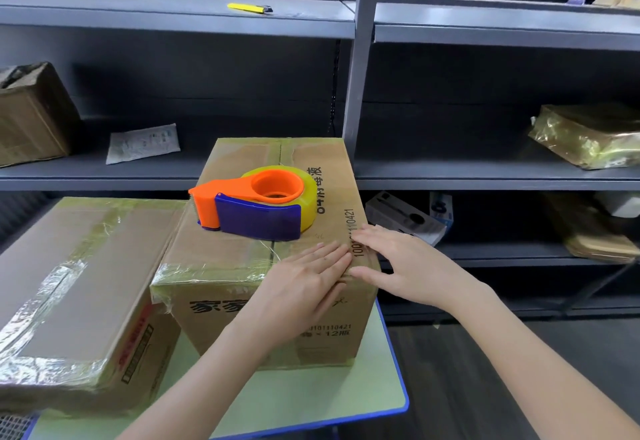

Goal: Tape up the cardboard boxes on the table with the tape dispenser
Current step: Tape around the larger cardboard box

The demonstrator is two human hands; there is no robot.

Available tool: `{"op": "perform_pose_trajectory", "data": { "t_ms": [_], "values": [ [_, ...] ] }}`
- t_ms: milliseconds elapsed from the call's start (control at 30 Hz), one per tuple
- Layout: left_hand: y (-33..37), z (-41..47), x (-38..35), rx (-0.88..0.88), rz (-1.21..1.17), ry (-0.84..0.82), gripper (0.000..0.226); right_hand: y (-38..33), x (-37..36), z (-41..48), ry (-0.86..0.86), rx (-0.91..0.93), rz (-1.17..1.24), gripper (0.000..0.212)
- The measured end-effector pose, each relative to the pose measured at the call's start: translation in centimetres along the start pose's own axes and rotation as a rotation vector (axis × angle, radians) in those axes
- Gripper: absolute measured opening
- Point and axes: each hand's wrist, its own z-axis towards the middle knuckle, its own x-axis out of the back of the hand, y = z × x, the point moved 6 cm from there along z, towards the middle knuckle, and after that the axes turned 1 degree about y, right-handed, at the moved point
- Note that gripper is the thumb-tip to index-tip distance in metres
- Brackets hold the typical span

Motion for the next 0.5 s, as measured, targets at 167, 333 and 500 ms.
{"op": "perform_pose_trajectory", "data": {
  "t_ms": [167, 333, 500],
  "values": [
    [-3.5, -3.5, 2.4, 0.094, -0.05, 0.015, 0.048, -2.4, 0.0, 1.4, 0.141, 0.018, 0.038, 0.05],
    [-8.2, -9.0, 6.6, 0.474, 0.093, 0.336, 0.033, -5.4, -1.5, 3.8, 0.291, 0.103, 0.018, 0.045],
    [-12.4, -14.4, 7.1, 0.896, -0.042, 0.354, 0.017, -8.4, -2.9, 6.0, 0.27, 0.197, -0.045, 0.02]
  ]
}}
